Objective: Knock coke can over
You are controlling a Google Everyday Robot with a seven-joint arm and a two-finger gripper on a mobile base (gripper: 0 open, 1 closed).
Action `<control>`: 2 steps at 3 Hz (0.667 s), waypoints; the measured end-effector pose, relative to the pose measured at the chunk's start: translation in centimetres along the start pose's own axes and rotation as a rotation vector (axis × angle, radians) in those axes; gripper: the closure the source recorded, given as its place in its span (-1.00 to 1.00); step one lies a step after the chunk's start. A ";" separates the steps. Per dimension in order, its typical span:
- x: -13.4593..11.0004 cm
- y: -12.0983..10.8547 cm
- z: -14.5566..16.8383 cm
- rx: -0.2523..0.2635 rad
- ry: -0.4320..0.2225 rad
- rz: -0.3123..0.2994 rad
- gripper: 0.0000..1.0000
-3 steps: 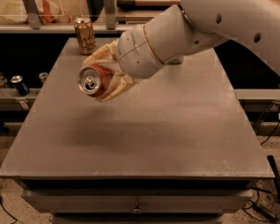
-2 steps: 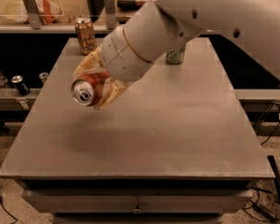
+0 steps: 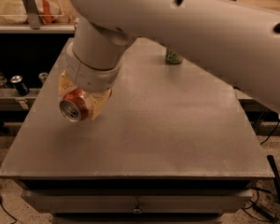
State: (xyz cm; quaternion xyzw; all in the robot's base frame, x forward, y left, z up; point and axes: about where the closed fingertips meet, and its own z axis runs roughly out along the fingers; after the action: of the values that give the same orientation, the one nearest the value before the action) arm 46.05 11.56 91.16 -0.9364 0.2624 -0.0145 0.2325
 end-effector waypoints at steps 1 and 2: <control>0.7 0.0 1.4 -0.082 0.083 -0.027 1.00; 1.6 -0.1 2.7 -0.137 0.116 -0.027 1.00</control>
Offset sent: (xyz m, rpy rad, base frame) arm 0.0345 0.0057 -0.0444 -0.2543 -0.0131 -0.0269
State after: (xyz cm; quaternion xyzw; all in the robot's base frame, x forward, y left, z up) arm 47.91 12.00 88.66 -0.9511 0.2632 -0.0537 0.1522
